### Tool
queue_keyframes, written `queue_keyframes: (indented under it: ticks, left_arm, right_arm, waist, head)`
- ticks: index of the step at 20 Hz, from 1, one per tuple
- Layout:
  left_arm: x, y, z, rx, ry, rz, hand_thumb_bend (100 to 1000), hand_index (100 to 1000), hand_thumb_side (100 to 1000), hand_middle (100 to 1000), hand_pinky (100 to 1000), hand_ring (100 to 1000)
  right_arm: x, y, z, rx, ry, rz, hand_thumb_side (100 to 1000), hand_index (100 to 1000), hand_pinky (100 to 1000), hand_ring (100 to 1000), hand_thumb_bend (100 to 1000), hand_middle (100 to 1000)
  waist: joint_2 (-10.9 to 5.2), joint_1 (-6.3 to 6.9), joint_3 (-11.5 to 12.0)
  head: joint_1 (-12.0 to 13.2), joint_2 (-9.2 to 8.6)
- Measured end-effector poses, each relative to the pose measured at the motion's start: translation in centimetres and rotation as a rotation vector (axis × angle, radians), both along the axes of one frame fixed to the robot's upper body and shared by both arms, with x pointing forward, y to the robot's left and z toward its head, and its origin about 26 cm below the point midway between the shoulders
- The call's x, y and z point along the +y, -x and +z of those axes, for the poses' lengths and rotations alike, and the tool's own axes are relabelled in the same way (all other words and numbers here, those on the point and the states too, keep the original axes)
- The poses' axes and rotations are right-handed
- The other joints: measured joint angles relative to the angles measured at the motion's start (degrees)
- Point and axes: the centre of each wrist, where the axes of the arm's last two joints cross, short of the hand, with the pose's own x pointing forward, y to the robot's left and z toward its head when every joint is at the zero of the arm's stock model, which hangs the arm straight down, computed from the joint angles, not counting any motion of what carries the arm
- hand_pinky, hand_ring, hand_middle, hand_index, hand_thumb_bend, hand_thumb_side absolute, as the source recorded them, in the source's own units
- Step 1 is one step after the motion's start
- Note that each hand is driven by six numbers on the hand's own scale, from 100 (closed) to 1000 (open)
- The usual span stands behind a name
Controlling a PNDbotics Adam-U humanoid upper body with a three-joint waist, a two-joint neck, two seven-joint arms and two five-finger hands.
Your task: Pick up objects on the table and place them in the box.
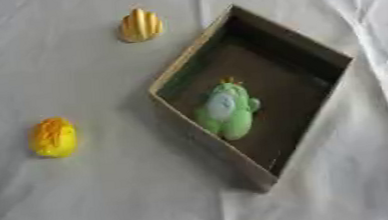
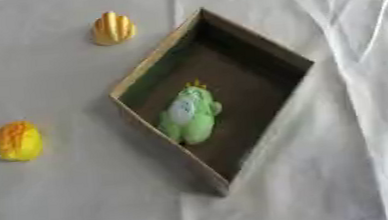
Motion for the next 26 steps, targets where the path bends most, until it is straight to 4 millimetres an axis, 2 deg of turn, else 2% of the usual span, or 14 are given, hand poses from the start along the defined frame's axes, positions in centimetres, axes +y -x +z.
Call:
queue_keyframes:
  ticks: [2,6,11,19,26]
  left_arm:
    - [0.0,-0.5,-0.1,0.051,-0.033,0.014,489,916,214,860,910,906]
    - [0.1,-1.5,-0.8,0.159,-0.087,0.044,545,925,100,843,913,914]
    - [0.1,-2.8,-1.7,0.250,-0.124,0.072,530,927,100,818,909,919]
    - [-1.0,-5.2,-4.0,0.340,-0.105,0.105,560,941,136,839,916,937]
    - [-2.0,-7.2,-5.3,0.335,-0.063,0.144,487,943,157,838,908,935]
  right_arm:
    - [0.1,0.0,0.0,0.005,0.004,0.004,545,834,867,1000,100,658]
    - [0.1,-0.1,-0.1,0.013,0.010,0.006,546,833,867,1000,100,657]
    - [0.3,-0.1,-0.1,0.025,0.019,0.012,546,833,867,1000,100,655]
    - [0.5,-0.2,0.0,0.039,0.027,0.026,547,831,868,1000,100,651]
    - [0.7,-0.3,-0.2,0.052,0.030,0.039,548,831,869,1000,100,649]
  waist:
    - [0.00,0.20,-0.14]
    - [0.00,0.59,-0.53]
    - [0.00,0.87,-1.08]
    - [0.00,1.14,-1.68]
    - [0.00,1.16,-2.11]
  head:
    - [0.10,0.02]
    - [0.52,0.13]
    - [1.04,0.49]
    - [1.52,0.55]
    - [1.97,0.78]
